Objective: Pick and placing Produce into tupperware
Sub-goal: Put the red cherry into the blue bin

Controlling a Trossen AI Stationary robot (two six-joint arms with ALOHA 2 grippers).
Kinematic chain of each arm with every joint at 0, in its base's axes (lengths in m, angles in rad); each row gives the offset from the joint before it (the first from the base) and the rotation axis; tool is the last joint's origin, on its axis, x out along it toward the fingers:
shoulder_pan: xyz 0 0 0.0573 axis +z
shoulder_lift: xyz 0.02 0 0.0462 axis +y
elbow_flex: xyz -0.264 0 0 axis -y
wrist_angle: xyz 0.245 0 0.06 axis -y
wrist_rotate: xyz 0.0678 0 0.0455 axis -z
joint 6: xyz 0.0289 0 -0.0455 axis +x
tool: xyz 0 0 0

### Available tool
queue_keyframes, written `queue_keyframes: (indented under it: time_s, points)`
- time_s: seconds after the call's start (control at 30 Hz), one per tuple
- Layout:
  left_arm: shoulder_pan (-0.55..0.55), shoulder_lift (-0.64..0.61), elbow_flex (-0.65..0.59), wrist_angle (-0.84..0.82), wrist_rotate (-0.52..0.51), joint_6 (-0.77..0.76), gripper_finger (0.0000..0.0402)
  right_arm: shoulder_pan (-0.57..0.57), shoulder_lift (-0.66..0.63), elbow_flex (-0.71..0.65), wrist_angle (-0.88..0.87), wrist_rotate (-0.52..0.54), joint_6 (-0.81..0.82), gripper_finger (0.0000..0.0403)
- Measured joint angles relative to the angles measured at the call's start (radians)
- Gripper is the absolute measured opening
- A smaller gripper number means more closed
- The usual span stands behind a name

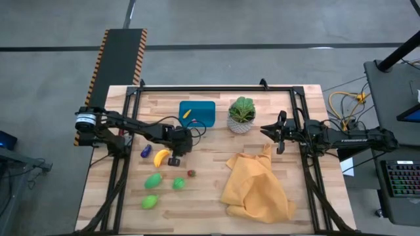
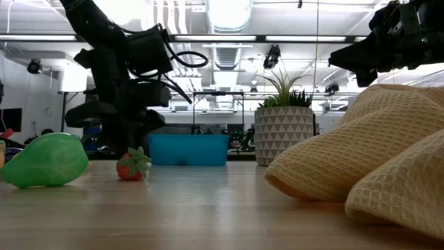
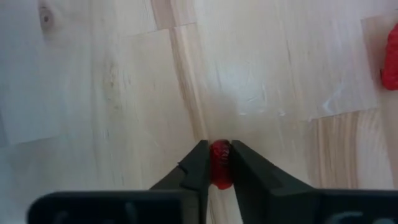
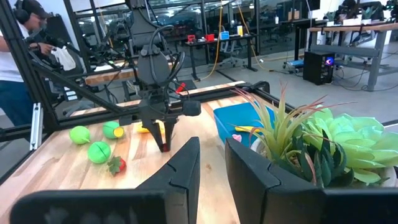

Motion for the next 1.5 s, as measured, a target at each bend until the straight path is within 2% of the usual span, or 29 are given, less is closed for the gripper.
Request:
queue_keyframes:
  time_s: [0.2, 0.47, 0.73, 1.07, 1.5]
  points:
    - [0.002, -0.002, 0.0, -0.001, 0.024, 0.044, 0.0008, 0.0, 0.0, 0.0, 0.0, 0.0, 0.0, 0.0068]
    - [0.002, -0.023, 0.022, -0.004, 0.058, 0.053, 0.0005, 0.0, 0.0, 0.0, 0.0, 0.0, 0.0, 0.0068]
    - [0.002, -0.098, 0.017, 0.016, 0.067, 0.053, 0.0004, 0.0, 0.0, 0.0, -0.005, 0.0, 0.0, 0.0068]
    - [0.002, -0.315, 0.018, 0.016, 0.074, 0.053, 0.0004, 0.0, 0.0, 0.0, -0.014, 0.0, 0.0, 0.0068]
    - [0.002, -0.719, -0.016, -0.043, 0.06, 0.053, 0.0004, 0.0, 0.0, 0.0, -0.02, 0.0, 0.015, 0.0068]
